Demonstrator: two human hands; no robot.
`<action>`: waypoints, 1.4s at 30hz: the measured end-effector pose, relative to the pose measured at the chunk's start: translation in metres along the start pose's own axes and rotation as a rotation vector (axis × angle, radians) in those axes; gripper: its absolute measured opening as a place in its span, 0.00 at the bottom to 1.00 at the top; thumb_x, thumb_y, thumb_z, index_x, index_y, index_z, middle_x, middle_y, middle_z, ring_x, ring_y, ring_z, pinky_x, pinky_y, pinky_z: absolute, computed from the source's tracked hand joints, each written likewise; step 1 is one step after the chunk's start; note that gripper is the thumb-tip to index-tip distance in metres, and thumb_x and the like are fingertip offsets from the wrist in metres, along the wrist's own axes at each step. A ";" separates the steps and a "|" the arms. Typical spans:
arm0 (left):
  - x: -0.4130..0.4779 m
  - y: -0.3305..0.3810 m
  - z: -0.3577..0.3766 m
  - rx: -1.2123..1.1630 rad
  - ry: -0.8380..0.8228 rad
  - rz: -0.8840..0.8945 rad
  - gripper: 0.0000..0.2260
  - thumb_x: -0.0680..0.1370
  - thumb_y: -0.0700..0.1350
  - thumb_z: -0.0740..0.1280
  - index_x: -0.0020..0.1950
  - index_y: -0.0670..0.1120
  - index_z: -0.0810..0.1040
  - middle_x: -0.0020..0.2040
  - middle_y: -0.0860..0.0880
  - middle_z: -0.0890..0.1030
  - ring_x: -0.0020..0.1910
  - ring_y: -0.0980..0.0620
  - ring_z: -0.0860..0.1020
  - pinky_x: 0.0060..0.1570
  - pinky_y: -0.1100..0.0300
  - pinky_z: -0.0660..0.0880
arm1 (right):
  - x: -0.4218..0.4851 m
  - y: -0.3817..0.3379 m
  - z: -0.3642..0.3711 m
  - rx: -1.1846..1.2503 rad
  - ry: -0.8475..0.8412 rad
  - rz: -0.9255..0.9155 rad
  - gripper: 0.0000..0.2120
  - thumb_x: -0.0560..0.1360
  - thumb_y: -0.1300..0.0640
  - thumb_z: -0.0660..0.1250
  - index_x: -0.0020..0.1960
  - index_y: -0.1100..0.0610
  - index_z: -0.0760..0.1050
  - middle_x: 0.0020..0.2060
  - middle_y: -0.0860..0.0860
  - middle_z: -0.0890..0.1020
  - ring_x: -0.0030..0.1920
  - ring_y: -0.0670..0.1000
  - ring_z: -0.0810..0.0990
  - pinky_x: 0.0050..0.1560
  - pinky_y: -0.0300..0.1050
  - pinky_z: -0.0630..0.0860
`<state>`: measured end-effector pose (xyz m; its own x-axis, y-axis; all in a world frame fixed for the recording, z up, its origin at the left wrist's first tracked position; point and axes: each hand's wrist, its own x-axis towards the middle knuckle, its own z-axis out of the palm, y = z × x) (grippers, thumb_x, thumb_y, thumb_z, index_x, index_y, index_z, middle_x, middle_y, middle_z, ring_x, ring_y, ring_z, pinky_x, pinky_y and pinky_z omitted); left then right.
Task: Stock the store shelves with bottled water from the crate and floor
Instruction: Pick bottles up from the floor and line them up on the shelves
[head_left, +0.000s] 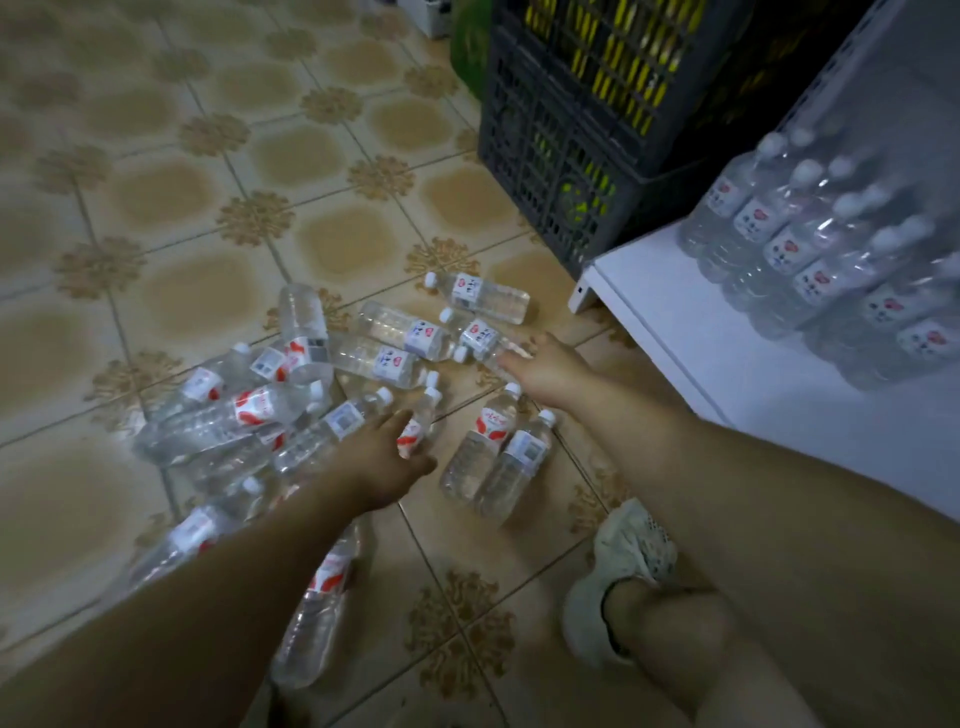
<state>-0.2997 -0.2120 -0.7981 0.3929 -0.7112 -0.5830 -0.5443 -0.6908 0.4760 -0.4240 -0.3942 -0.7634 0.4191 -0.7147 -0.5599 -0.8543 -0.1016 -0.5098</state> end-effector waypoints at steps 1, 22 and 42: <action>-0.004 -0.004 0.003 -0.013 -0.021 -0.015 0.35 0.77 0.56 0.66 0.79 0.50 0.54 0.79 0.47 0.55 0.77 0.46 0.56 0.72 0.54 0.55 | 0.002 -0.002 0.011 -0.007 -0.011 0.007 0.35 0.75 0.36 0.61 0.74 0.55 0.63 0.69 0.57 0.72 0.67 0.59 0.71 0.66 0.51 0.69; 0.158 -0.035 0.146 -0.484 -0.239 -0.303 0.20 0.74 0.52 0.71 0.64 0.51 0.73 0.54 0.49 0.79 0.52 0.46 0.78 0.50 0.50 0.77 | 0.169 0.093 0.119 0.045 -0.055 0.339 0.31 0.72 0.38 0.62 0.68 0.56 0.69 0.60 0.55 0.78 0.59 0.57 0.77 0.59 0.49 0.73; 0.031 0.038 0.047 -0.825 -0.308 -0.088 0.20 0.74 0.40 0.72 0.64 0.44 0.72 0.52 0.48 0.80 0.48 0.46 0.82 0.40 0.53 0.81 | 0.014 0.059 0.058 1.082 0.234 0.246 0.23 0.70 0.38 0.66 0.65 0.40 0.74 0.49 0.51 0.85 0.48 0.55 0.85 0.52 0.58 0.81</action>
<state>-0.3433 -0.2538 -0.8289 0.1268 -0.6663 -0.7349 0.2338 -0.6999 0.6749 -0.4511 -0.3704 -0.8393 0.1114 -0.7561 -0.6449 -0.1433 0.6299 -0.7633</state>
